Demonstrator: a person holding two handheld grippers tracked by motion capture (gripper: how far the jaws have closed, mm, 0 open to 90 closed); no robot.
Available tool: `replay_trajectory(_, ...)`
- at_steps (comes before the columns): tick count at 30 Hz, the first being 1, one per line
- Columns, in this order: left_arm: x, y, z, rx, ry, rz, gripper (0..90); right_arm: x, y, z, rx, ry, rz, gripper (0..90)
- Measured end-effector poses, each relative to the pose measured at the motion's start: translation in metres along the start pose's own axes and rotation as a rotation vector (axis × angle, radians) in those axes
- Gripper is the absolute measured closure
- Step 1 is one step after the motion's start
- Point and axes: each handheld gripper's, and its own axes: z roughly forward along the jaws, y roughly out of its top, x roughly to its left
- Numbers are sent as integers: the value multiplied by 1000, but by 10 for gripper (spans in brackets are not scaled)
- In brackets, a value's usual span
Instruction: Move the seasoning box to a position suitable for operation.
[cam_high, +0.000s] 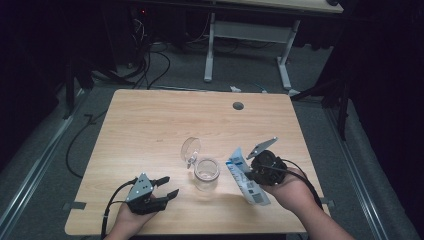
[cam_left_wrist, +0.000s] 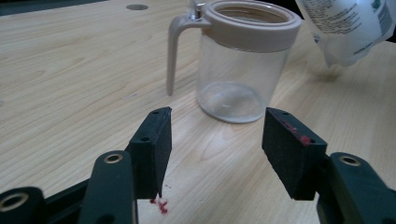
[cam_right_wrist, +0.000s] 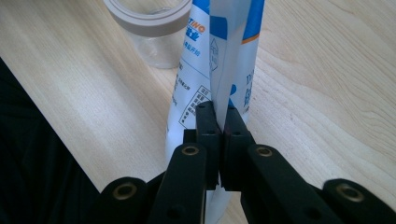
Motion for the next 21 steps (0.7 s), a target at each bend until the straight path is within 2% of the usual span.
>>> replay_trajectory(7, -17, 2, 10, 2, -51, 34, 423, 3, 5, -1, 26, 6, -16, 892)
replay_trajectory(9, -25, 4, 16, 0, -79, 55, 422, 2, 7, -1, 36, 8, -20, 892)
replay_trajectory(13, -42, 11, 31, -12, -137, 59, 416, 1, 7, -1, 53, 13, -18, 893)
replay_trajectory(17, -61, 20, 43, -14, -162, 111, 406, 1, 7, -2, 56, 20, -17, 894)
replay_trajectory(19, -69, 24, 54, -20, -177, 107, 402, 0, 8, -2, 62, 20, -24, 894)
replay_trajectory(21, -74, 28, 63, -1, -202, 95, 403, 0, 8, -3, 63, 19, -28, 894)
